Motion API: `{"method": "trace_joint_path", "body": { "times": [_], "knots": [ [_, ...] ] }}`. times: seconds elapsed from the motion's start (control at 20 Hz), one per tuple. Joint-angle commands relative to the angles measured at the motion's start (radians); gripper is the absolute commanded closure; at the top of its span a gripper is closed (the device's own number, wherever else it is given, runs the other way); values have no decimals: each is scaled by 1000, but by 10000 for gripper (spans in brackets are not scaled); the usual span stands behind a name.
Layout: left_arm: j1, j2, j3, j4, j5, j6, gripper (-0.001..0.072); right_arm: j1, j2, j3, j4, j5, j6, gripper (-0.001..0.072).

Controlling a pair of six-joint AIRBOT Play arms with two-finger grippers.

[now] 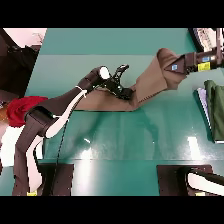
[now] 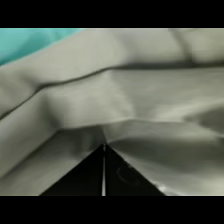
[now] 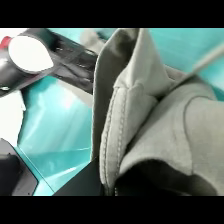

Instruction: Fold the shirts.

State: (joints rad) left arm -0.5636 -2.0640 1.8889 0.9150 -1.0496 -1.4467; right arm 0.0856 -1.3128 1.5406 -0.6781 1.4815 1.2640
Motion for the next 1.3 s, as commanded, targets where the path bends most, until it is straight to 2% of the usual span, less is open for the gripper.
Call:
{"method": "trace_joint_path", "body": {
  "times": [0.0,0.2,0.5,0.8,0.85,0.9,0.95,1.0,1.1,1.2,1.25],
  "knots": [
    [14,1,6,25,-32,-3,682,87,-56,136,-87,28,72,691],
    [110,95,6,48,-121,14,683,154,-142,240,-111,60,75,691],
    [328,353,6,263,-253,35,682,309,-283,336,-108,35,75,690],
    [542,581,6,264,-324,60,682,618,-572,513,-106,-275,58,685],
    [565,608,6,264,-322,59,682,667,-629,545,-100,-354,42,651],
    [584,629,6,264,-323,59,681,713,-680,566,-98,-449,32,394],
    [602,646,5,263,-325,59,681,743,-709,572,-98,-530,32,194],
    [615,660,6,263,-332,60,681,759,-711,556,-100,-587,32,83],
    [637,679,6,263,-354,60,681,743,-647,476,-132,-593,32,85],
    [638,687,5,267,-373,60,681,683,-557,402,-256,-453,38,101],
    [638,686,4,257,-383,60,681,643,-509,360,-312,-366,42,167]
  ]
}}
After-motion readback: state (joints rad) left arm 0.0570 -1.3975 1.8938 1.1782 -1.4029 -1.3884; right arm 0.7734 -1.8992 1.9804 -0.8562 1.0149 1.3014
